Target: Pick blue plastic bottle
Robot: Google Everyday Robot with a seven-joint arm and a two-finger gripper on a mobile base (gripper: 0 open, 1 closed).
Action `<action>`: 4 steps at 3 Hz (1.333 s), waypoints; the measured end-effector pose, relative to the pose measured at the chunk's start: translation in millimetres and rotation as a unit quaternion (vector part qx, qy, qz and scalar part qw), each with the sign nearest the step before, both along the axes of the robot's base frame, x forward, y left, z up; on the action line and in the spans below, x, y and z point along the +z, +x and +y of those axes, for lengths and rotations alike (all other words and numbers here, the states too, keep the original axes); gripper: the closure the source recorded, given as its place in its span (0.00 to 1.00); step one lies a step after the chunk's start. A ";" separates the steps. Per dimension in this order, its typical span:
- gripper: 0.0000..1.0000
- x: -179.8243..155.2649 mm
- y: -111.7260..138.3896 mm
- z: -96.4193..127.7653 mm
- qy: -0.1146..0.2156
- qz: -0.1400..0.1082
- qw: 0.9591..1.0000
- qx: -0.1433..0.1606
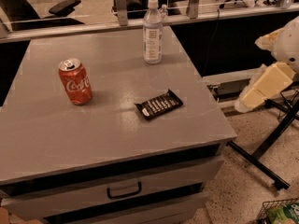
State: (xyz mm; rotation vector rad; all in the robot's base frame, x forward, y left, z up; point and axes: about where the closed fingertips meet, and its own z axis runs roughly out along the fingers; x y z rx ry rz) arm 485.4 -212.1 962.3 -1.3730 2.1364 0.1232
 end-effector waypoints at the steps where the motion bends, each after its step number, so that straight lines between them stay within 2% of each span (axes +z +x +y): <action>1: 0.00 12.3 48.8 15.3 0.127 -0.089 0.988 -0.006; 2: 0.00 23.7 83.1 28.6 0.189 -0.150 0.970 0.003; 3: 0.00 26.6 87.3 33.5 0.196 -0.158 0.968 0.006; 4: 0.00 14.5 86.0 40.3 0.211 -0.158 0.965 -0.006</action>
Offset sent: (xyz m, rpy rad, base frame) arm 0.1202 0.0346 0.0385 0.5342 -0.4472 0.0174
